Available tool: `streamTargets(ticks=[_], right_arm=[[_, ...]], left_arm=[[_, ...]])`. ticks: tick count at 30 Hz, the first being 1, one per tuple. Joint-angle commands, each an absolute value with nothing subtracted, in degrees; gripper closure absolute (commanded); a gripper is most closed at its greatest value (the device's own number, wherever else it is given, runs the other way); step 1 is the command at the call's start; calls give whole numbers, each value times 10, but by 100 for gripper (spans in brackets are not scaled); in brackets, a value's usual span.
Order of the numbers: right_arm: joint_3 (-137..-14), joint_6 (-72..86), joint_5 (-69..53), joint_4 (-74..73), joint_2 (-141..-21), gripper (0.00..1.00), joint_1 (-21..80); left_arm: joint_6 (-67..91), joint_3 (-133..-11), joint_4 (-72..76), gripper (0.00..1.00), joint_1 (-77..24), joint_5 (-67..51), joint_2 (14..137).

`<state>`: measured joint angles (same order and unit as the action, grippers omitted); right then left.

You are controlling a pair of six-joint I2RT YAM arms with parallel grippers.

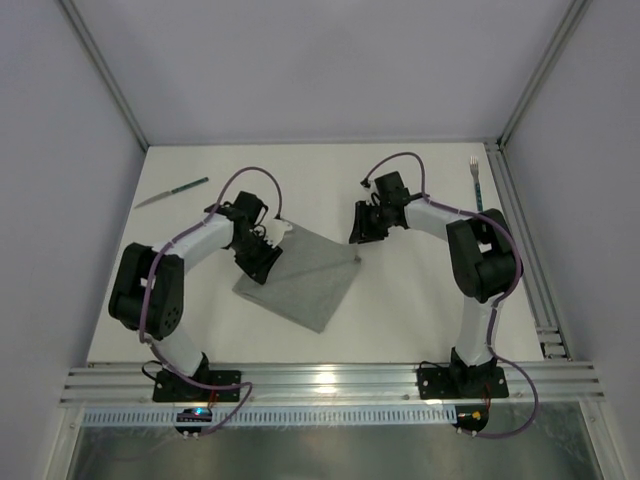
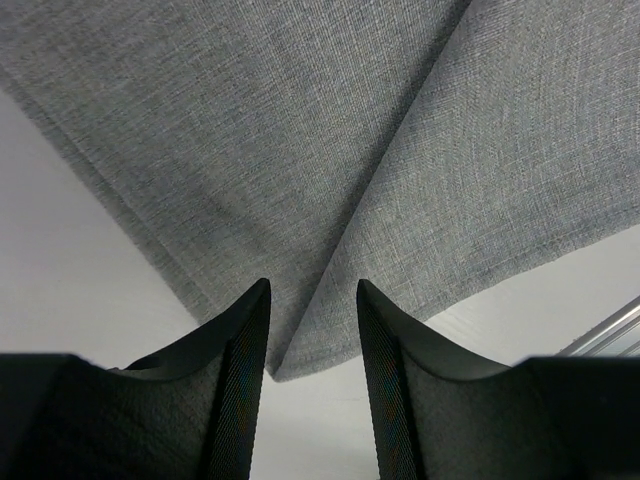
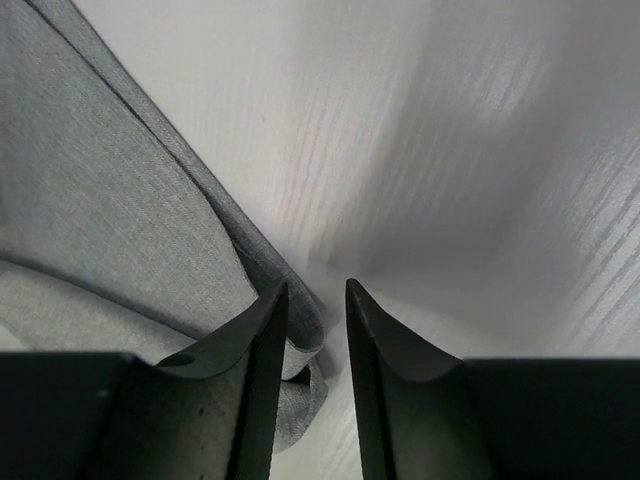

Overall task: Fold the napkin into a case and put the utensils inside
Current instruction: Smooth out the upper triangle-folded napkin at the center of the board.

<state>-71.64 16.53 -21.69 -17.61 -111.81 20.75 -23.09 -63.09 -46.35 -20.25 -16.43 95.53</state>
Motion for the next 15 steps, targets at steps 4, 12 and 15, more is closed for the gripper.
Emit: streamTargets(ticks=[4,12,15], right_arm=[[-707,176,-243,-123,-1122,78,208],[-687,179,-251,-112,-1107,90,208],[-679,178,-247,-114,-1095,70,209]], left_arm=[[-245,-635,-454,57,-202,-204,994],[-254,-626,-454,63,-202,-208,1022],[-256,-618,-454,72,-202,-209,1025]])
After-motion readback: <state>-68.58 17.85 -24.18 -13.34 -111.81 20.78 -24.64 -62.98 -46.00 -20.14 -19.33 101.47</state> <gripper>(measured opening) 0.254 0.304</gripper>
